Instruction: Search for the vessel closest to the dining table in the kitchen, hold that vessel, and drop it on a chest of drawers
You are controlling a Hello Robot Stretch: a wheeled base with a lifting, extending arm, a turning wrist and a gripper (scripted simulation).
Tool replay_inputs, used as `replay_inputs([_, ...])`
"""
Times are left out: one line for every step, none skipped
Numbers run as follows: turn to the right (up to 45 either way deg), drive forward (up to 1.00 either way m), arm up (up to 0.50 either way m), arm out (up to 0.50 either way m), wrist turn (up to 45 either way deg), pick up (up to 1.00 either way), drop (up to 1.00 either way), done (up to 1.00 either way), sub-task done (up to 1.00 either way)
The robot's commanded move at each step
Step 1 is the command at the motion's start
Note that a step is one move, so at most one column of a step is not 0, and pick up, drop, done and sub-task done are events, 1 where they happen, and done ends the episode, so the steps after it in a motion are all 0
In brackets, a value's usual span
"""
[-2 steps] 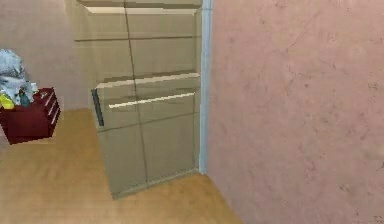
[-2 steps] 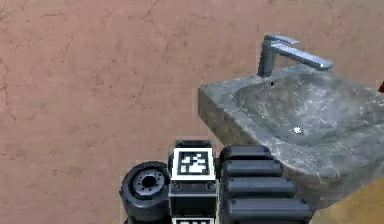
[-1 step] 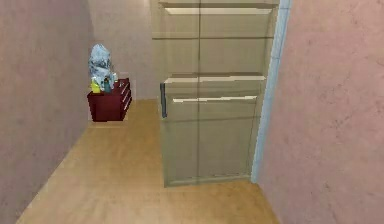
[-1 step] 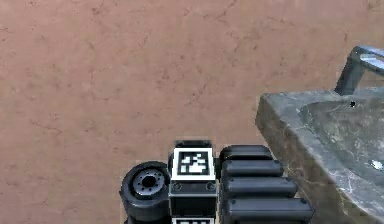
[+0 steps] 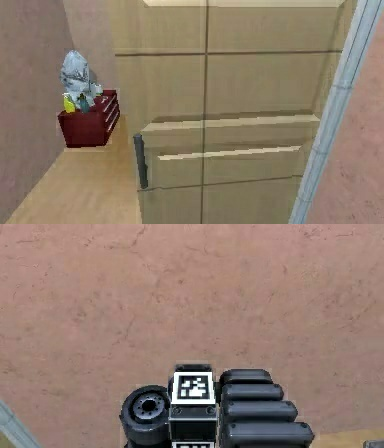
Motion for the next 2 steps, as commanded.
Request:
replay_inputs([-42.0, 0.0, 0.0, 0.0, 0.0, 0.0, 0.0, 0.0, 0.0])
replay_inputs([0.0, 0.6, 0.0, 0.0, 0.0, 0.0, 0.0, 0.0, 0.0])
